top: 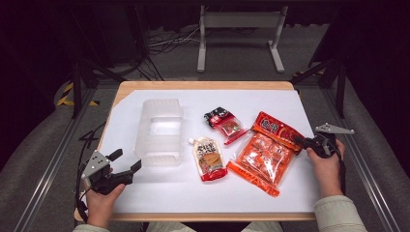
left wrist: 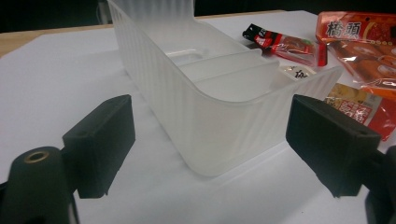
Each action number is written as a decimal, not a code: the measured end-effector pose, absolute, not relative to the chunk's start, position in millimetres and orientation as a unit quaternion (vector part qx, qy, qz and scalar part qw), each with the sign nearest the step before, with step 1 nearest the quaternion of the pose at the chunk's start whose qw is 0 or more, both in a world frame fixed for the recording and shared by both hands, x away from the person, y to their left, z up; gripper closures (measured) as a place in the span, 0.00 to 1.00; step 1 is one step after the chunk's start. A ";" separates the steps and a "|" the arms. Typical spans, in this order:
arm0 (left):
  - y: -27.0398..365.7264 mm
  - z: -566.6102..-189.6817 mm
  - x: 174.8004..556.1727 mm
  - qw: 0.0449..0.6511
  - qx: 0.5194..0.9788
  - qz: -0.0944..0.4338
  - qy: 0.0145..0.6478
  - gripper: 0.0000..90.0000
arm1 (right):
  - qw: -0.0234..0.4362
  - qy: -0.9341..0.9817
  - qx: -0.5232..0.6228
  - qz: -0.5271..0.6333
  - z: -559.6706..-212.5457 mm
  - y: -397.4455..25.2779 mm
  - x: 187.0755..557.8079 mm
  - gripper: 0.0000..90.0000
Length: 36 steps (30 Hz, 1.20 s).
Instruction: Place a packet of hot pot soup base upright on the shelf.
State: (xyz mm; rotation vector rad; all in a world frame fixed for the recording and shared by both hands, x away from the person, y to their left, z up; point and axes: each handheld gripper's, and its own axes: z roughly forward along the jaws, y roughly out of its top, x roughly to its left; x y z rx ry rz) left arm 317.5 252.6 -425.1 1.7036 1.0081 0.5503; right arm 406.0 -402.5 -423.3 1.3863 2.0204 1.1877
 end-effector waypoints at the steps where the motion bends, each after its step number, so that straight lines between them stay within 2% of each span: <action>1: 252.4 -424.6 317.4 0.517 0.709 0.231 0.420 0.17 | 0.210 0.727 0.495 0.427 -421.2 -402.6 405.0 1.00; 21: 238.5 -402.5 318.0 0.522 0.700 0.261 0.413 0.18 | 0.242 0.717 0.430 0.492 -354.7 -393.9 366.7 1.00; 36: 222.1 -376.5 319.6 0.529 0.716 0.232 0.392 0.21 | 0.251 0.736 0.377 0.504 -305.9 -372.4 335.1 1.00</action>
